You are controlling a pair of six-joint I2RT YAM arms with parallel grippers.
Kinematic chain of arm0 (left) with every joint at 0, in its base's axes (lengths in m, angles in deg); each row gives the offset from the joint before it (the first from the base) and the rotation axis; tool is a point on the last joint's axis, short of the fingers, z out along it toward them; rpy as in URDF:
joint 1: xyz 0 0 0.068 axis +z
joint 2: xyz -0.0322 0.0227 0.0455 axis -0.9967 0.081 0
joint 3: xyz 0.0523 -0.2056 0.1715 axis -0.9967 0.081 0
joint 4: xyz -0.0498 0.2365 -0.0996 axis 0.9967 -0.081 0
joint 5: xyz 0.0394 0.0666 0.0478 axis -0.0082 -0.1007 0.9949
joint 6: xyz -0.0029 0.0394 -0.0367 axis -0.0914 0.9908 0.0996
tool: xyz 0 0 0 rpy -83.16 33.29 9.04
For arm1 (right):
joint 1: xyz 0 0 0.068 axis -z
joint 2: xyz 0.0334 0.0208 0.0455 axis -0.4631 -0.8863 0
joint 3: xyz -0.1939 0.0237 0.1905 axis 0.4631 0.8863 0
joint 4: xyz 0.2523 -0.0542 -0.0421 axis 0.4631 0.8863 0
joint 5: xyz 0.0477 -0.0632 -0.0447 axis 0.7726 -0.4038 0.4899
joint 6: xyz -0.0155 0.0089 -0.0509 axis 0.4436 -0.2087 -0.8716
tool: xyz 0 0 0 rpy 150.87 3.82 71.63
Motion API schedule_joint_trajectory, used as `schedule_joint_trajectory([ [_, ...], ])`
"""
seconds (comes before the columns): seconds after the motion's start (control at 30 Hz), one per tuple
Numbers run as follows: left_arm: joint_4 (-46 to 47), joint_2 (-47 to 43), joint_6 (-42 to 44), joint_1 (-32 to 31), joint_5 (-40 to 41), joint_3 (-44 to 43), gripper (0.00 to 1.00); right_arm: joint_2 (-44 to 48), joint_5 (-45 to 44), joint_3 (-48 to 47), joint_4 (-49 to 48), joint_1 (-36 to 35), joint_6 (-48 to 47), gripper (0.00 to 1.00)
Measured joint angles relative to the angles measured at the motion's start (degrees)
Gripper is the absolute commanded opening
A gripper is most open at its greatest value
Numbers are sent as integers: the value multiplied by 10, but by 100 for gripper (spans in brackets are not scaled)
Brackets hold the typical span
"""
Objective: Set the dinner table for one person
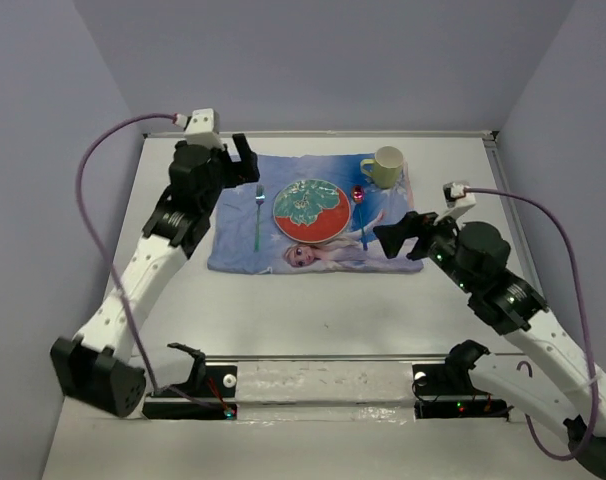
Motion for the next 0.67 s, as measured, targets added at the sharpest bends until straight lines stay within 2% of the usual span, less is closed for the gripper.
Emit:
schedule_joint_trajectory([
  [0.13, 16, -177, -12, -4, -30, 85, 99, 67, -37, -31, 19, 0, -16, 100],
  [0.37, 8, -407, -1, -5, -35, 200, 99, 147, -87, -45, 23, 0, -31, 100],
  [0.53, 7, -460, 12, -5, -31, 211, 99, 159, -116, -24, 34, 0, -26, 100],
  [0.67, 9, -499, 20, -9, -31, 264, 99, 169, -138, -13, 39, 0, -19, 100],
])
